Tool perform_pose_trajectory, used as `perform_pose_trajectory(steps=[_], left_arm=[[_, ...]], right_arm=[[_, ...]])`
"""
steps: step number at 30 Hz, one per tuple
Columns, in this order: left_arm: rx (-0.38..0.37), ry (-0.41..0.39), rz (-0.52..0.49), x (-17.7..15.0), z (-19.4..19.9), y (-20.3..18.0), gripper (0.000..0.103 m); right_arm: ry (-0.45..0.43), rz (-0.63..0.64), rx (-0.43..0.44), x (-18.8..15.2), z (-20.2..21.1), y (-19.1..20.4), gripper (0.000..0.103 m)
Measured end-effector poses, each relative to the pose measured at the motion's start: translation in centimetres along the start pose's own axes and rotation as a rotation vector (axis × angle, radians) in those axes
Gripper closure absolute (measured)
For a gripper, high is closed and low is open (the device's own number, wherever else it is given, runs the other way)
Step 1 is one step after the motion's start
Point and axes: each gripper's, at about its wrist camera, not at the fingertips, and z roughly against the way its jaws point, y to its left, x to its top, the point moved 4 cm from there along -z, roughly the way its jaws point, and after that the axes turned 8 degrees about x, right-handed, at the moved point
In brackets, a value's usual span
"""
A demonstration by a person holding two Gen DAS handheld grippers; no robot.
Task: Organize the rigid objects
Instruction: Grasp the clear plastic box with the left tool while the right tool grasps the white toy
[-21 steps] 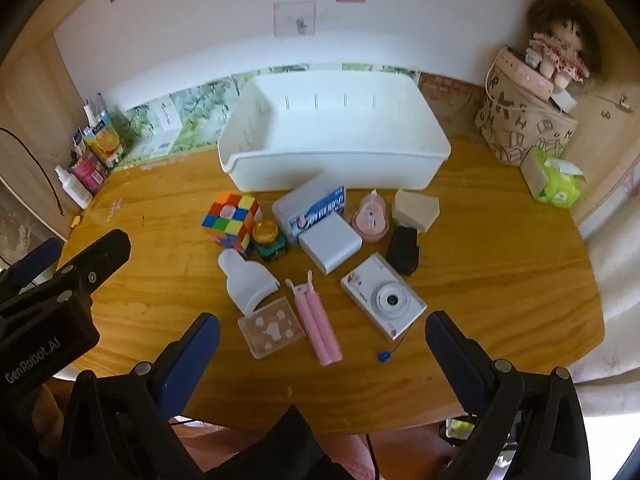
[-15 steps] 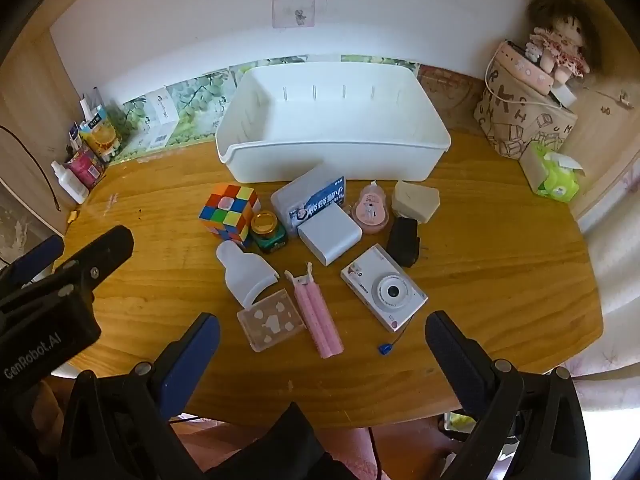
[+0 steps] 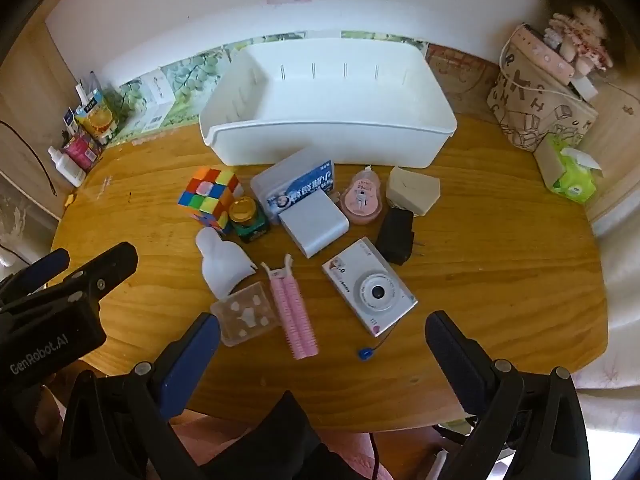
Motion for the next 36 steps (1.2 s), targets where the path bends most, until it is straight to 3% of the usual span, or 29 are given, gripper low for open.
perform_pose_trajectory(steps=[7,20,27,32,36], left_arm=[[0.033,0.148,0.084,-1.4,-2.4,-1.2,0.002],[0.000,0.458,0.287,-5.2,-8.6,-4.2,0.002],[0.014,0.529,0.373,-6.1,-10.6,-5.2,0.002],[0.033,0.565,0.421,-6.3,-12.0,-5.3,0.007],[0.035,0.563,0.453,-6.0,-13.1,-4.5,0.009]], right_arm=[[0.118,0.044,0.059,-0.2,-2.7,-1.9,0.000],[0.363,0.162,0.113,-0.4,-7.6,-5.1,0.000],[0.477,0.224,0.126,-0.6,-10.5,-6.3,0.000],[0.522,0.280,0.111,0.1,-12.6,-6.4,0.001],[0.558,0.311,0.114,0.2,-14.6,-5.4,0.008]])
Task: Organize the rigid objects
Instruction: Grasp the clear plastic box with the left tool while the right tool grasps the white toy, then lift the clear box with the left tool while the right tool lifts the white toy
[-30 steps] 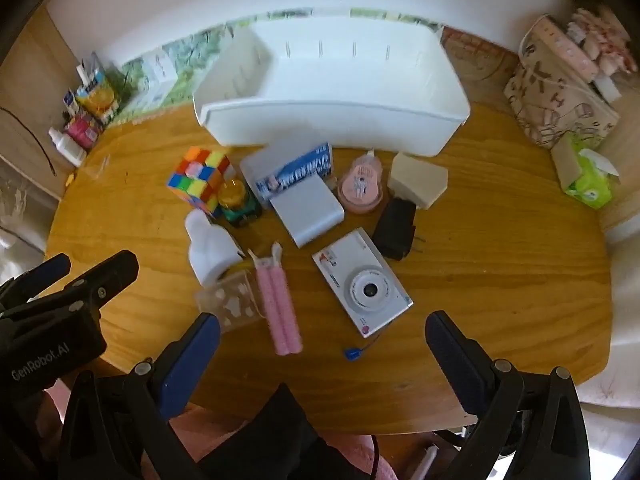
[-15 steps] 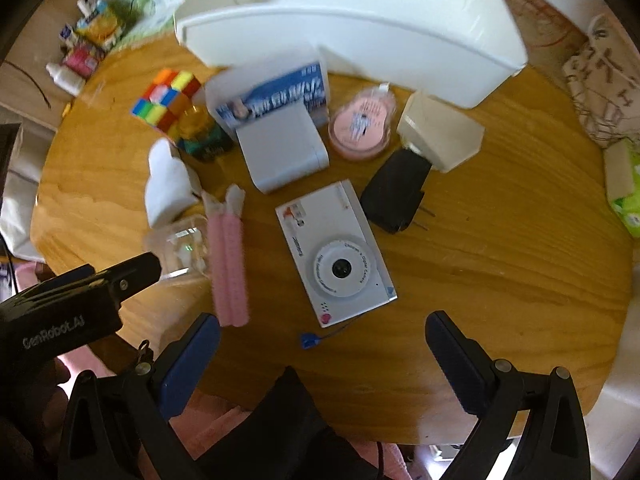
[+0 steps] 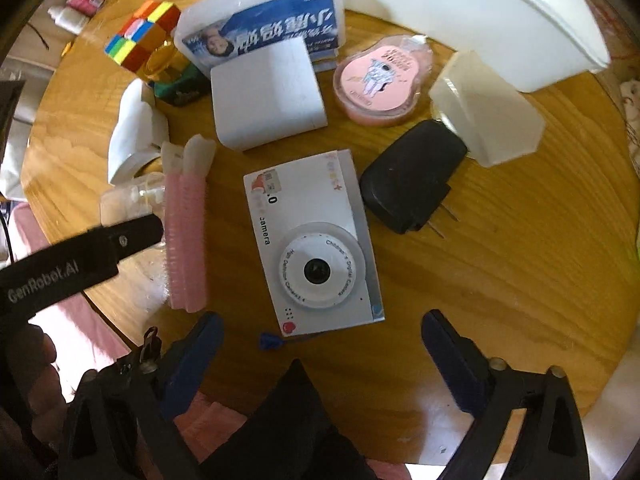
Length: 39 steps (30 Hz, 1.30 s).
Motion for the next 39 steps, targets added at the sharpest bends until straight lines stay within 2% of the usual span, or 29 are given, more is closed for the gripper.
perform_pose_trajectory(steps=[4,7,10,13,16,18,19,28,30,31,39], left_arm=[[-0.009,0.015,0.015,0.8,-0.6,-0.2,0.018],[0.002,0.005,0.010,1.4,-1.7,-0.5,0.023],[0.008,-0.017,-0.003,2.2,-1.0,-1.7,0.037],[0.018,-0.022,-0.016,2.3,-0.7,-1.8,0.037],[0.027,-0.035,-0.023,2.0,-0.4,-1.6,0.037],[0.032,-0.062,-0.038,2.0,0.6,-1.8,0.037],[0.034,-0.078,-0.046,1.5,1.4,-1.9,0.037],[0.020,-0.258,-0.128,0.0,7.0,-2.4,0.037],[0.011,-0.293,-0.148,-0.1,7.9,-2.6,0.037],[0.004,-0.308,-0.158,-0.2,8.5,-2.6,0.037],[-0.026,-0.421,-0.256,0.0,10.7,-1.9,0.037]], right_arm=[[0.036,0.020,0.001,1.1,-1.0,0.1,0.011],[0.058,0.031,-0.005,2.3,-2.1,0.2,0.020],[0.073,0.032,-0.021,4.1,-3.4,0.9,0.030],[0.064,0.029,-0.029,3.8,-3.0,2.4,0.036],[0.053,0.013,-0.044,4.7,-2.8,2.1,0.043],[0.046,0.005,-0.038,5.0,-2.8,2.1,0.043],[0.045,0.002,-0.033,4.5,-1.8,0.8,0.043],[-0.001,-0.033,-0.026,3.6,-0.2,1.4,0.044],[-0.025,-0.046,-0.025,3.2,0.1,1.9,0.044],[-0.041,-0.054,-0.029,1.5,-0.7,3.1,0.044],[-0.179,-0.140,-0.042,1.4,3.5,3.5,0.045]])
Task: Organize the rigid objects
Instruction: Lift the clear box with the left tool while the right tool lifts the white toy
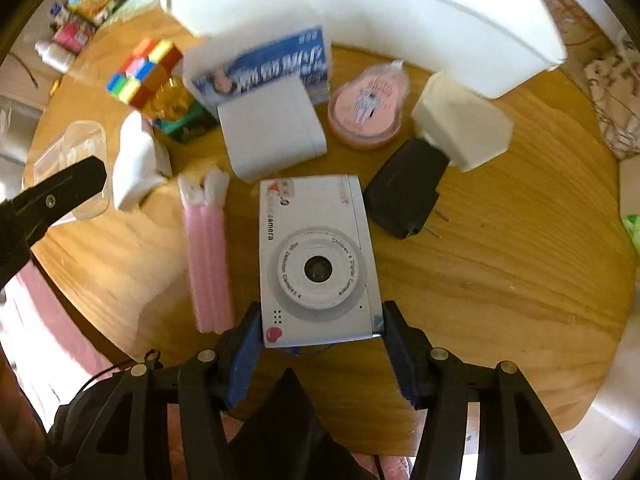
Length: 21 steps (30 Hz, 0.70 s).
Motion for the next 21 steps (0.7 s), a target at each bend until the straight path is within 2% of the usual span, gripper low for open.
perform_pose_trajectory(steps=[6,15,17,21], left_arm=[[-0.032,-0.096,-0.064,1.2,1.2,1.1,0.037],[-0.124,-0.221,-0.170,3.4,3.4,2.4,0.037],[-0.148,-0.261,-0.199,3.6,4.2,2.5,0.037],[-0.208,-0.347,-0.247,4.1,6.0,2.7,0.037]], right_arm=[[-0.124,-0.057,-0.043,-1.4,5.1,-1.1,0.046],[-0.274,-0.133,-0.094,-2.7,9.5,-0.1,0.046],[-0.324,-0.149,-0.109,-3.9,9.7,0.8,0.046],[-0.402,-0.184,-0.134,-3.9,9.6,2.9,0.046]])
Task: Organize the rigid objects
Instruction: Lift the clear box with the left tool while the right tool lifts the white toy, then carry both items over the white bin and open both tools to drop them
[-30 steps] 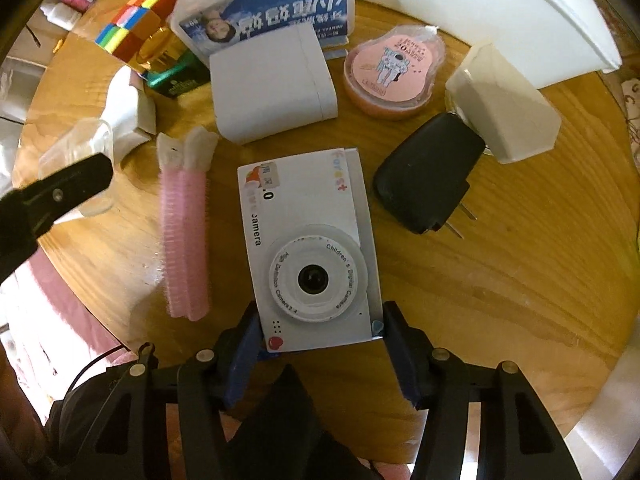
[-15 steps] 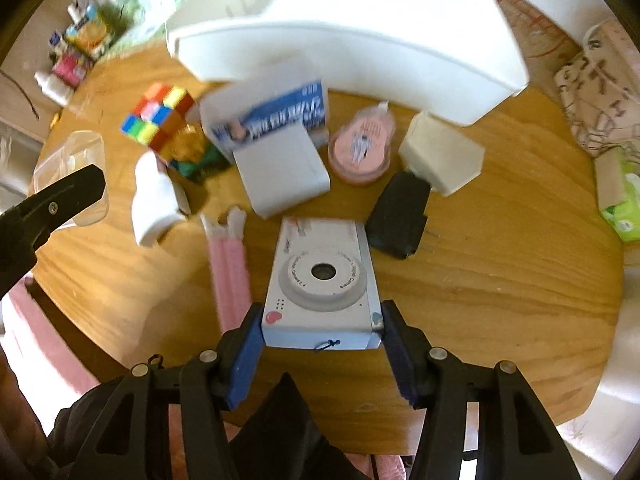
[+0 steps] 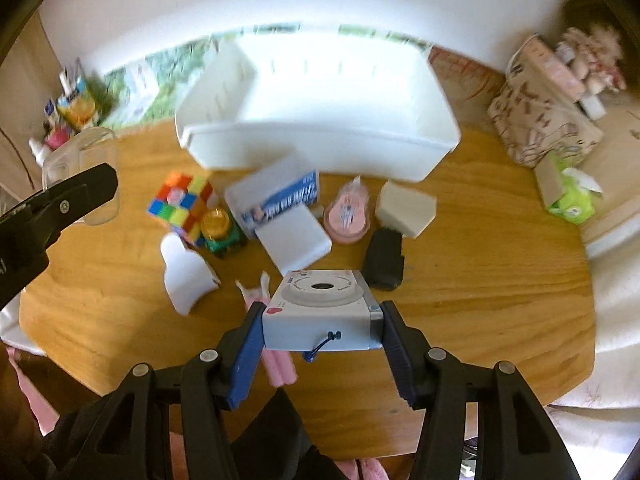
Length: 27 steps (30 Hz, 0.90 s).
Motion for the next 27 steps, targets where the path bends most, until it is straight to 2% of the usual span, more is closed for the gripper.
perform_pose_trajectory(steps=[4,9,16,27], left_arm=[[-0.054,-0.063,-0.057,0.7,1.1,-0.2,0.037],[-0.094,-0.093,-0.096,1.4,1.5,-0.1,0.037],[-0.111,-0.098,-0.121,2.8,1.1,0.2,0.037],[-0.102,-0.188,-0.102,7.6,1.0,-0.1,0.037]], right_arm=[[-0.068,-0.019,-0.034,0.7,0.8,2.1,0.046],[-0.134,-0.039,-0.061,1.7,1.7,3.0,0.046],[-0.217,-0.072,-0.081,4.7,3.2,3.4,0.046],[-0.337,-0.041,-0.083,10.0,4.8,2.8,0.046]])
